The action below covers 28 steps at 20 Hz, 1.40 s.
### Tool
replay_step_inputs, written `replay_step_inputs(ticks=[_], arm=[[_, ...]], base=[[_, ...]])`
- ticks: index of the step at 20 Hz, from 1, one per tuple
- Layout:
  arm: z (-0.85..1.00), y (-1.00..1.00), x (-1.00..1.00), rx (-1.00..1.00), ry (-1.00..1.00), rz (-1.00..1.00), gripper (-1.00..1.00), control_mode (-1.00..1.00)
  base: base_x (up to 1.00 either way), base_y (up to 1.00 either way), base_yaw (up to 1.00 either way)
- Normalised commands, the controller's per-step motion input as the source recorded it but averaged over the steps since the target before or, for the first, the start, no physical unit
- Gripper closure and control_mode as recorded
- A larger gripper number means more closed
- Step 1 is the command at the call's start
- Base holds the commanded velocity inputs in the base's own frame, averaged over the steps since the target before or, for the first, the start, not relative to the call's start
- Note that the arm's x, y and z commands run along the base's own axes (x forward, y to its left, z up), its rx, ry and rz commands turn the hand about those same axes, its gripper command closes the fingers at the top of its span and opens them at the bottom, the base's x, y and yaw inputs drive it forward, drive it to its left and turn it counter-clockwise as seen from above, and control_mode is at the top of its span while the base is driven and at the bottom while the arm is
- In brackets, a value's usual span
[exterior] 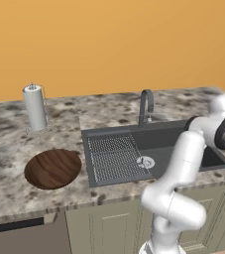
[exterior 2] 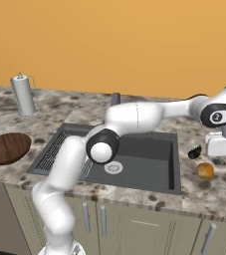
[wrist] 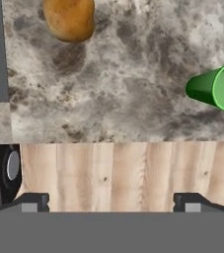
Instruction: Remove the eggplant and potato from the sink. Then move the bowl and cup from the counter to the sink for washing.
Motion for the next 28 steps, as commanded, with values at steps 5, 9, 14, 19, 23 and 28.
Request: replay_step_inputs(ticks=[5, 9, 14, 19, 23, 28], arm=[[-0.06, -0.22, 0.00, 0.00, -0.21, -0.08, -1.00, -1.00], [-0.02, -0.24, 0.00, 0.04, -0.26, -0.09, -1.00, -1.00], [-0.01, -0.24, 0.04, 0.02, -0.19, -0.09, -1.00, -1.00], [-0.01, -0.19, 0.17, -0.01, -0.04, -0.08, -1.00, -1.00], [0.00, -0.19, 0.19, -0.06, 0.00, -0.07, -1.00, -1.00], [0.00, -0.18, 0.11, -0.05, 0.00, -0.05, -1.00, -1.00]], base=[[0.00, 0.00, 0.00], [0.00, 0.00, 0.00], [0.00, 0.00, 0.00], [0.00, 0.00, 0.00], [0.00, 0.00, 0.00], [0.00, 0.00, 0.00]])
